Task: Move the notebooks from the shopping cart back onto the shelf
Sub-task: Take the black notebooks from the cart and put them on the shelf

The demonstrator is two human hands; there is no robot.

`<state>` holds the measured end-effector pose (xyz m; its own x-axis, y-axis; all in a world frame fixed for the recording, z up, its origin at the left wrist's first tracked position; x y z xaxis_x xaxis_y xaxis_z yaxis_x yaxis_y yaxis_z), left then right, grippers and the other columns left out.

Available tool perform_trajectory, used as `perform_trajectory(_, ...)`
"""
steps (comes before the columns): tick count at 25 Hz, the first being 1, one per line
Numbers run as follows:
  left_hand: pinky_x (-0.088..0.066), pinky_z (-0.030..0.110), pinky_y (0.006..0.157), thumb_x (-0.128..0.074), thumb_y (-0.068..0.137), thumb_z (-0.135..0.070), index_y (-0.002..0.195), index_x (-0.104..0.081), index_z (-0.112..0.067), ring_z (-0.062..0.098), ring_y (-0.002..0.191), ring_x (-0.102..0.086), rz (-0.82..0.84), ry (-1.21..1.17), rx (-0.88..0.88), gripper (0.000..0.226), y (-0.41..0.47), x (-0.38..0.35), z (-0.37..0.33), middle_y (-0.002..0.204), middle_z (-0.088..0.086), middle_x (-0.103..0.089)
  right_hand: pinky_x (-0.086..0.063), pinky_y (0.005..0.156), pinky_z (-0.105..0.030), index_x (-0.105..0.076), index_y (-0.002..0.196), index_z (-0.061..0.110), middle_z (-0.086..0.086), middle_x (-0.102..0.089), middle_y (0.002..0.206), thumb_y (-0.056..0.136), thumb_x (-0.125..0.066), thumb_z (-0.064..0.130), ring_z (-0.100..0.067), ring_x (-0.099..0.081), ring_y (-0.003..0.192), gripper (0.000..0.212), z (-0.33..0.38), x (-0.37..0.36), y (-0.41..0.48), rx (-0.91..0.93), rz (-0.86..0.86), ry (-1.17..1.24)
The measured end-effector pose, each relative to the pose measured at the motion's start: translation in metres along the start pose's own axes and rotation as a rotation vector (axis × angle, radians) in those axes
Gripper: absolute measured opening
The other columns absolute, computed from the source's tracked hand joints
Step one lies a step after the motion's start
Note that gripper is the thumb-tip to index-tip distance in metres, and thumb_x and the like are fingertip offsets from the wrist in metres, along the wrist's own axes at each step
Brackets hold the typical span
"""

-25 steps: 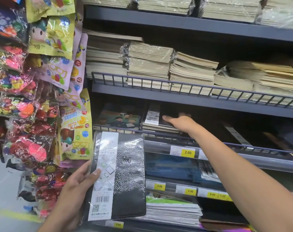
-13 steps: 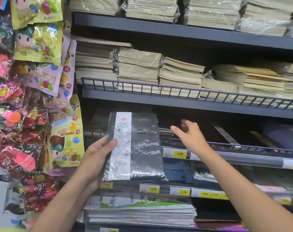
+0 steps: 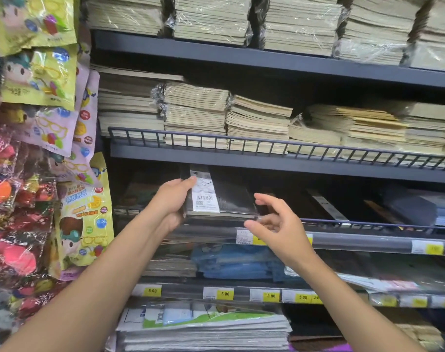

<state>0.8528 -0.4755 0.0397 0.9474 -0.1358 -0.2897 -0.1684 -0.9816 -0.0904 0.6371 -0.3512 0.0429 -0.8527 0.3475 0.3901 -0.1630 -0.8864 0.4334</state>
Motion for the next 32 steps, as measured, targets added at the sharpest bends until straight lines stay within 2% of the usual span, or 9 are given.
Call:
perform_trajectory(4,-0.060,0.035,0.057,-0.054,0.104,-0.030,0.116,-0.058,0.001,0.021,0.068,-0.075,0.008,0.229,-0.005,0.033,-0.001,-0.006,-0.007,0.109,0.022,-0.074,-0.055,0.077,-0.021,-0.072,0.116,0.029,0.012,-0.062,0.118,0.081,-0.085,0.022,-0.012,-0.068,0.087,0.038,-0.004,-0.004,0.004,0.061,-0.082,-0.012)
perform_trajectory(7,-0.053,0.036,0.093,-0.048,0.101,-0.054,0.153,-0.037,-0.015,0.023,0.119,-0.062,-0.076,0.719,-0.153,0.066,-0.017,0.006,-0.023,0.150,0.010,-0.051,-0.054,0.075,-0.017,-0.077,0.106,0.024,0.010,-0.065,0.111,0.082,-0.084,0.019,-0.010,-0.068,0.084,0.025,-0.005,-0.002,0.004,0.097,-0.158,-0.034)
perform_trajectory(8,-0.050,0.038,0.098,-0.048,0.098,-0.059,0.155,-0.032,-0.024,0.023,0.128,-0.056,-0.068,0.785,-0.237,0.070,-0.025,0.009,-0.025,0.153,0.007,-0.046,-0.054,0.074,-0.017,-0.077,0.105,0.024,0.011,-0.066,0.111,0.082,-0.083,0.019,-0.010,-0.067,0.084,0.024,-0.004,-0.003,0.003,0.102,-0.167,-0.045)
perform_trajectory(10,-0.051,0.035,0.093,-0.057,0.089,-0.065,0.151,-0.036,-0.039,0.015,0.121,-0.058,-0.006,0.836,-0.392,0.070,-0.044,0.016,-0.017,0.149,-0.001,-0.049,-0.054,0.073,-0.017,-0.077,0.104,0.024,0.011,-0.065,0.110,0.083,-0.083,0.020,-0.010,-0.067,0.082,0.022,-0.003,-0.003,0.002,0.110,-0.180,-0.050)
perform_trajectory(13,-0.048,0.043,0.104,-0.071,0.075,-0.070,0.144,-0.039,-0.049,0.008,0.130,-0.049,0.012,0.994,-0.489,0.078,-0.061,0.028,0.006,0.144,-0.017,-0.050,-0.056,0.072,-0.021,-0.076,0.103,0.026,0.010,-0.064,0.109,0.084,-0.082,0.018,-0.010,-0.067,0.081,0.022,-0.005,-0.004,0.000,0.100,-0.206,-0.026)
perform_trajectory(22,-0.036,0.047,0.118,-0.071,0.087,-0.049,0.147,-0.042,-0.046,0.009,0.147,-0.034,-0.004,0.938,-0.628,0.067,-0.044,0.016,0.002,0.156,-0.013,-0.044,-0.056,0.077,-0.023,-0.072,0.098,0.028,0.007,-0.063,0.107,0.084,-0.081,0.017,-0.007,-0.066,0.090,0.019,-0.016,-0.007,0.007,0.060,-0.273,0.025)
perform_trajectory(27,-0.042,0.048,0.112,-0.066,0.092,-0.050,0.149,-0.046,-0.038,0.021,0.140,-0.046,-0.026,1.000,-0.565,0.061,-0.011,0.000,-0.010,0.152,-0.006,-0.050,-0.056,0.076,-0.019,-0.074,0.100,0.026,0.007,-0.066,0.105,0.086,-0.080,0.024,-0.001,-0.065,0.088,0.015,-0.019,0.003,0.037,0.014,-0.324,-0.001)
perform_trajectory(30,-0.045,0.045,0.109,-0.063,0.096,-0.045,0.140,-0.058,-0.033,0.020,0.137,-0.050,-0.055,1.059,-0.620,0.045,-0.003,-0.009,-0.018,0.151,-0.008,-0.051,-0.055,0.074,-0.017,-0.074,0.100,0.027,0.007,-0.067,0.103,0.087,-0.078,0.024,0.000,-0.065,0.087,0.015,-0.021,-0.002,0.050,0.016,-0.308,-0.037)
perform_trajectory(32,-0.044,0.039,0.108,-0.064,0.096,-0.042,0.144,-0.054,-0.029,0.019,0.135,-0.052,-0.063,1.024,-0.627,0.050,-0.002,-0.012,-0.020,0.147,-0.005,-0.056,-0.051,0.070,-0.015,-0.074,0.098,0.028,0.005,-0.068,0.098,0.086,-0.079,0.024,-0.002,-0.065,0.082,0.013,-0.022,-0.004,0.056,0.006,-0.303,-0.044)
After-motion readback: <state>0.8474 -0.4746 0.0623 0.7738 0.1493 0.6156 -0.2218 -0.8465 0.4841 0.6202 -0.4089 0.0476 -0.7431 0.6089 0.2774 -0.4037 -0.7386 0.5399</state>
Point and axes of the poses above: each hand's wrist, its own y-axis towards the middle knuckle, its own x-axis out of the back of the hand, z = x × y, the point moved 9 cm from there along y, towards the middle knuckle
